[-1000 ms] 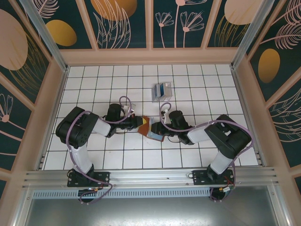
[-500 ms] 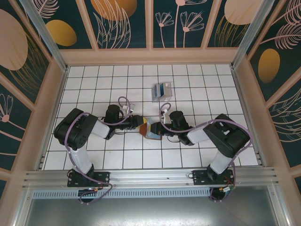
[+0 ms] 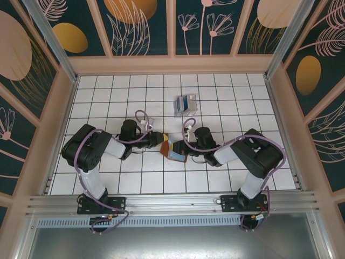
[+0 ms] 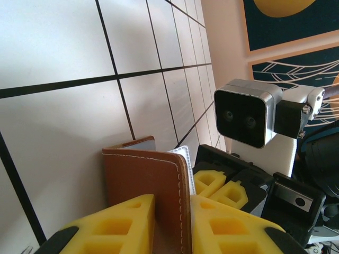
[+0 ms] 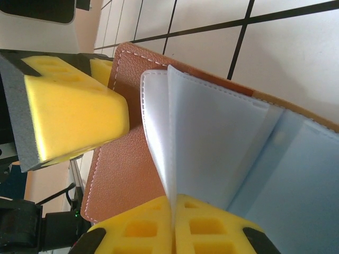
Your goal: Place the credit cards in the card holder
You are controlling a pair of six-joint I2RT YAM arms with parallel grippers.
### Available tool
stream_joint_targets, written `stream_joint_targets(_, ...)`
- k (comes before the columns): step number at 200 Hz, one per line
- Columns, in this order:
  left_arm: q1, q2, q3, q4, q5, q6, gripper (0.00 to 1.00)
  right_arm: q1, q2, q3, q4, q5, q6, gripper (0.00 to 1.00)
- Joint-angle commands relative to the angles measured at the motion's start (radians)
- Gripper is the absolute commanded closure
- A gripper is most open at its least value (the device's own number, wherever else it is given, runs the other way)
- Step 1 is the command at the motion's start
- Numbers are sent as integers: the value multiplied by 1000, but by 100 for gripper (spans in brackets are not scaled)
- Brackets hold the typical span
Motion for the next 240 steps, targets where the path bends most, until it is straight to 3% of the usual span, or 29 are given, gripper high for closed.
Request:
stream_joint_targets(1,3,2,18,-3,9,30,75,-5,17,11,73,-36,14,93)
stream_joint_targets(54,3,15,32,-29,6,53,74,-5,31,22,72,-46,18,94)
stream_joint_targets(87,3,25,27,-16,3,46,85,-5,30,22,67,-47,17,95)
stream_joint_targets(111,3,27,32,-17,-2,44,88,-4,28,25,67,-50,17,95)
stream_joint_targets(166,3,33,41,-18,-1,37,72,-1,33,34,52,-47,8,94)
stream_joint_targets(198,3,33,41,-11,3,33,69,-1,42,39,53,-49,6,94)
stream_joint_targets(240,3,53,49,-11,-2,26,87,-1,44,45,60,-59,9,95)
